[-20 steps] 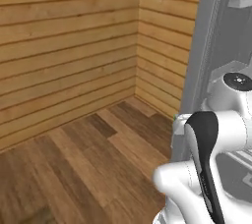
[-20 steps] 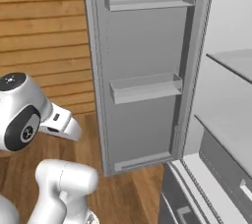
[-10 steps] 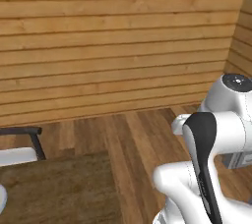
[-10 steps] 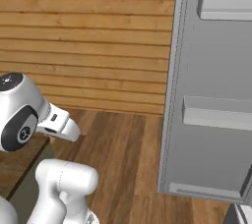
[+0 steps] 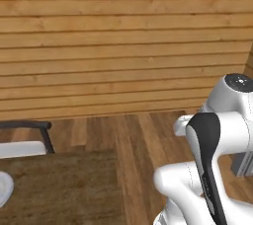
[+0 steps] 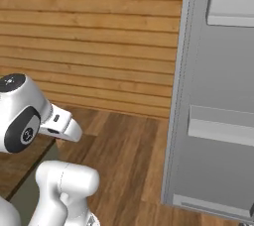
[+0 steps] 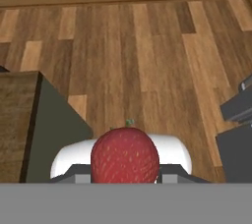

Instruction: Take the strawberry from the fridge and place it on top of the pancake, located on the dining counter.

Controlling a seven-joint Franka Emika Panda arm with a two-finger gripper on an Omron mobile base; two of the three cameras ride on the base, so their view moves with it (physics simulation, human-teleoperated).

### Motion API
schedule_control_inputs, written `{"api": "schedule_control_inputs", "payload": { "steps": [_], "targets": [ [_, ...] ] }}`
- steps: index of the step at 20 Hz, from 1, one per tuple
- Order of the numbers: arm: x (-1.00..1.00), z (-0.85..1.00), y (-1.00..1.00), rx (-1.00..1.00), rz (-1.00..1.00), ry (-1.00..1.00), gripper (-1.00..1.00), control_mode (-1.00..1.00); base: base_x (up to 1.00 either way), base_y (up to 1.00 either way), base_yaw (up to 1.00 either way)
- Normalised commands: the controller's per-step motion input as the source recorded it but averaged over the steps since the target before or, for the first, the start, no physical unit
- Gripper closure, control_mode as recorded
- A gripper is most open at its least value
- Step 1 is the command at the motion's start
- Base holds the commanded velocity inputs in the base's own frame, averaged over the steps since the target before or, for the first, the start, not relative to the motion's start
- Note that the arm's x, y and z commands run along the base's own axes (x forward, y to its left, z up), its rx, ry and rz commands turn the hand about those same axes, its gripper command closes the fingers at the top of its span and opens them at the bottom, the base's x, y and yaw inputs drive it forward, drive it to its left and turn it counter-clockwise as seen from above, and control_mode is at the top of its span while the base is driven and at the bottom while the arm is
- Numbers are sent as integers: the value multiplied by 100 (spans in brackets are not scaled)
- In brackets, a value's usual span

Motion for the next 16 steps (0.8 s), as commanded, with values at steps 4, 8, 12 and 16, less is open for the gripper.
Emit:
{"api": "schedule_control_inputs", "payload": {
  "steps": [4,8,12,16],
  "targets": [
    [0,0,0,0,0,0,100,100,100,19,15],
    [0,0,0,0,0,0,100,100,100,0,-9],
    [0,0,0,0,0,0,100,100,84,-12,-34],
    [0,0,0,0,0,0,100,100,74,13,-23]
  ]
}}
